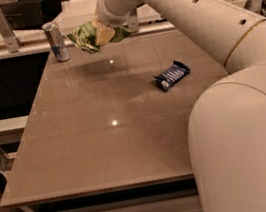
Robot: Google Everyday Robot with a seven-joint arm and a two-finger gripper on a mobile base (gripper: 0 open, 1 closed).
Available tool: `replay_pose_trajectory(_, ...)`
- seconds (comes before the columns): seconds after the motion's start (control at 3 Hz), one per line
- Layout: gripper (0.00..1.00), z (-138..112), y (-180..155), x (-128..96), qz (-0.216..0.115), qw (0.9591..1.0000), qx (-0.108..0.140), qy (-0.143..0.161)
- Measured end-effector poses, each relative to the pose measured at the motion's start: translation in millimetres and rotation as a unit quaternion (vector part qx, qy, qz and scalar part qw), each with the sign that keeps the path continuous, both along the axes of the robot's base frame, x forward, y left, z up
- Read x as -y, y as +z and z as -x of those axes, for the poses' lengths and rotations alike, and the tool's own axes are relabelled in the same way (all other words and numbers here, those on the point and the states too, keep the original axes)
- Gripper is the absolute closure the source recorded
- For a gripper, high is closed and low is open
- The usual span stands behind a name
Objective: Move green jalapeno chip bag near redbull can
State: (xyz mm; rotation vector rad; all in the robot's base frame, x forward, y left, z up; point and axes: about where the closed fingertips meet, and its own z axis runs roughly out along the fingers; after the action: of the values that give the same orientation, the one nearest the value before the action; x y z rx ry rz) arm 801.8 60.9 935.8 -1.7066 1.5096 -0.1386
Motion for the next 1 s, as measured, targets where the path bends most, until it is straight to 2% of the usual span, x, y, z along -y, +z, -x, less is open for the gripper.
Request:
replay_pose_trajectory(0.67, 1.00, -7, -8, 23, -0.011, 0.9996, 0.011, -0.023)
replay_pose_trajectory(1.0, 0.82, -7, -11, 20, -0.011, 0.9997, 0.009, -0.021)
